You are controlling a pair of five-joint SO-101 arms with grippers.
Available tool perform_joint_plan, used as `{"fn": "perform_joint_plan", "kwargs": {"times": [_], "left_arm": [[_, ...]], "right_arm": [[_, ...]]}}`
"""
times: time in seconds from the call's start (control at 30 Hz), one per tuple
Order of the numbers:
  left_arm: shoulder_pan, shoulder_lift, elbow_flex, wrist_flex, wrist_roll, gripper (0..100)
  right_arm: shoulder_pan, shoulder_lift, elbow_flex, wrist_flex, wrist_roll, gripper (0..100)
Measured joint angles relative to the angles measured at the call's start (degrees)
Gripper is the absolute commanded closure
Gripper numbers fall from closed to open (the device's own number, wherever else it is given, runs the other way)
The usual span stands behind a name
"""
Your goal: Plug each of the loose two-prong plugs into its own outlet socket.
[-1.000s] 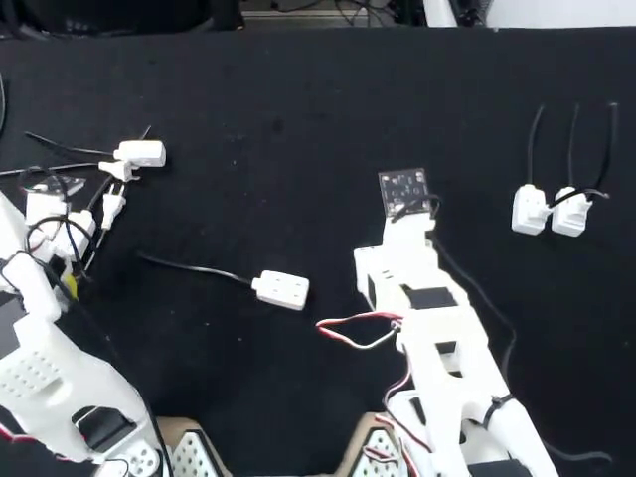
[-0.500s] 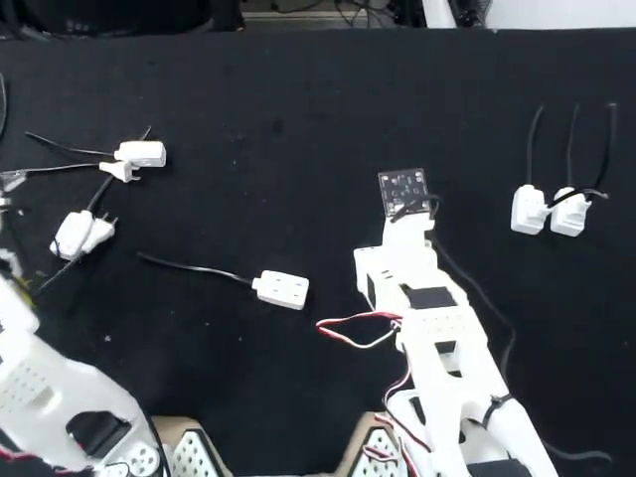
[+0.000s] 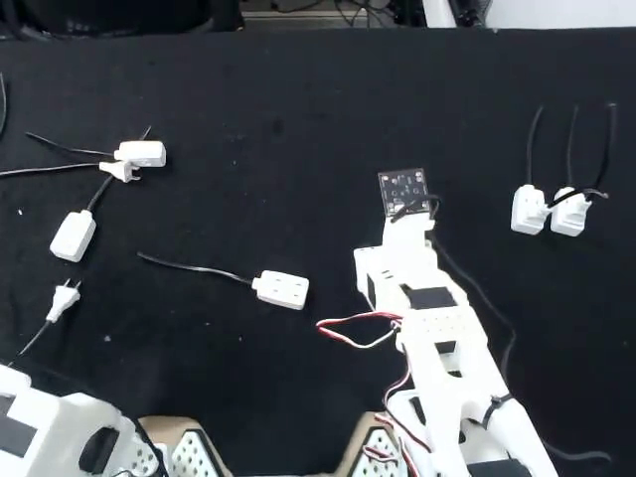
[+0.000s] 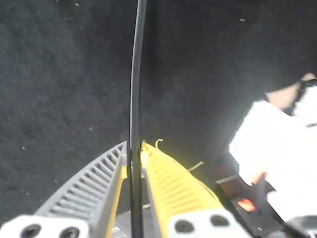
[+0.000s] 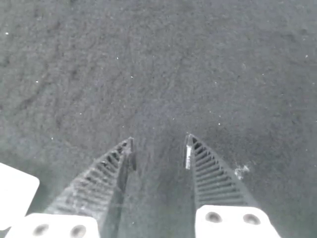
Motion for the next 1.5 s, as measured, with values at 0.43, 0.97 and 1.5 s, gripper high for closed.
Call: {"fn": "perform_joint_plan", "kwargs": {"times": [0.43, 0.97, 1.5], "left_arm": [[9.58, 0.0, 2.81, -13.71, 2.81, 77], [30.24, 0.53, 17.93, -44.4, 26.9, 76], [30.42, -0.35, 21.8, -43.78, 27.6, 76]], "right_arm": [[0.0, 0.0, 0.0, 0.0, 0.0, 83.9], [0.0, 0.0, 0.0, 0.0, 0.0, 83.9], [0.0, 0.0, 0.0, 0.0, 0.0, 83.9]]}}
